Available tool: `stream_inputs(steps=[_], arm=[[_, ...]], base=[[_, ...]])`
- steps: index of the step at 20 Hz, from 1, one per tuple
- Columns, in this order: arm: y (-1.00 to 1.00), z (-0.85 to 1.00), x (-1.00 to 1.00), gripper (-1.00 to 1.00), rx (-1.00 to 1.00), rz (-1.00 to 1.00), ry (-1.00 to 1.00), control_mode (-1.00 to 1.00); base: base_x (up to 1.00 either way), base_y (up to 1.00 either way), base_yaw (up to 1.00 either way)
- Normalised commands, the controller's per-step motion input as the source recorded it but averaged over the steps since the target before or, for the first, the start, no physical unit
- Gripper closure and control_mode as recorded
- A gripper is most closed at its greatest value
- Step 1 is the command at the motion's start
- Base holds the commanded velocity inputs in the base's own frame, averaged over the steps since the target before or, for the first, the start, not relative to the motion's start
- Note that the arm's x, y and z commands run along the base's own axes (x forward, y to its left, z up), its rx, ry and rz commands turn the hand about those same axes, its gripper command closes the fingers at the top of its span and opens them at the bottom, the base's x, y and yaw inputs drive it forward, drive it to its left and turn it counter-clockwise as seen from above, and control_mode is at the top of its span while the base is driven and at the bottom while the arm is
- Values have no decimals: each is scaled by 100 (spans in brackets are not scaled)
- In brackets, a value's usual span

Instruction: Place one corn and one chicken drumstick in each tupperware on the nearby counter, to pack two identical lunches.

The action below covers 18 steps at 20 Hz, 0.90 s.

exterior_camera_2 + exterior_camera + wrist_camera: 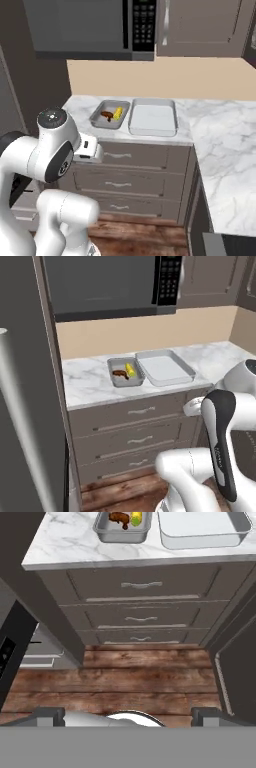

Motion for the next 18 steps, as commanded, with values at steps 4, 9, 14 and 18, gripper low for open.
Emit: stream_inputs(steps=[4, 9, 14, 18], arm=[[0, 0, 0, -100, 0, 0, 0, 100], [0, 0, 0, -100, 0, 0, 0, 100], [0, 0, 0, -100, 0, 0, 0, 100], [0, 0, 0, -100, 0, 0, 0, 100]], base=[[-91, 0, 21], [-94, 0, 26], [-81, 14, 22], [-69, 38, 16]])
